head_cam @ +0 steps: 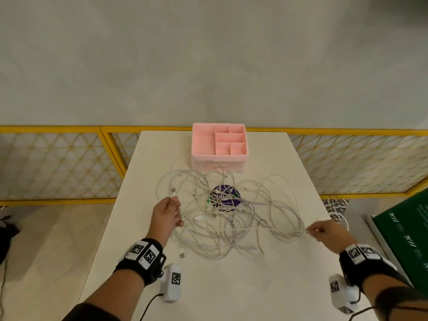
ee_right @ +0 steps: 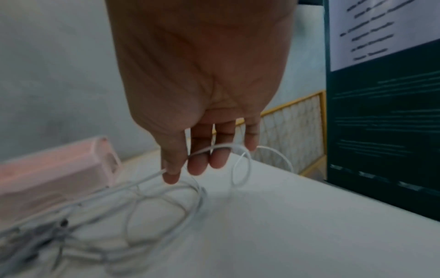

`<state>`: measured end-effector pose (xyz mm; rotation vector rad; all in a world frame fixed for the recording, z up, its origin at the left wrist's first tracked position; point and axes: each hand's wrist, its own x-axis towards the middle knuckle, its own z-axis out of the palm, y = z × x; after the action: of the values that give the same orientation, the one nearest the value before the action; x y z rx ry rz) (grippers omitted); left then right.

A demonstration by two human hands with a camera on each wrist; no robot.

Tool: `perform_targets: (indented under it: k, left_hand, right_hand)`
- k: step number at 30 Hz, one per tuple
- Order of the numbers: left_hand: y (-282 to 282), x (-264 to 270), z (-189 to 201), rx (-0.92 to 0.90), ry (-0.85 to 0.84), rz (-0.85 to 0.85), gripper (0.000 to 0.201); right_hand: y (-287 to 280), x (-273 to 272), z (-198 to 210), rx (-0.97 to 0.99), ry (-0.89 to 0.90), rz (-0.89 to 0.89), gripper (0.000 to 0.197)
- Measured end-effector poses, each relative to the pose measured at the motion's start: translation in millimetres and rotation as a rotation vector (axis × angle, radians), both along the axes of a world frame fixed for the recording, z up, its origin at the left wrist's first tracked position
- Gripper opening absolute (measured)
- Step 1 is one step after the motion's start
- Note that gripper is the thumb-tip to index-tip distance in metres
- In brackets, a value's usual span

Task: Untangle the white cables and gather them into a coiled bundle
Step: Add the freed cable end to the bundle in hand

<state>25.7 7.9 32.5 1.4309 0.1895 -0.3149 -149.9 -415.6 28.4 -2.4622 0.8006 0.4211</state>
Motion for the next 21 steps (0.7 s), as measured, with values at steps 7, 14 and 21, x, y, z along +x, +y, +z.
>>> perform_targets:
  k: [7,14,21]
  left_hand:
    - [-22,-26,-6,-0.154,0.083,-0.076,0.025]
    - [-36,-35,-2,-0.116,0.023,-0.057,0.027]
    - [-16,-30,-8,-0.006,-0.010,-0.053,0.025]
  right_hand:
    - [47,21,-14,-0.029,0.074,0.164,0.038]
    - [222,87,26,0.382,-0.271,0.493,0.030]
    - [255,88,-14,0.407,-0.156,0.593,0.026]
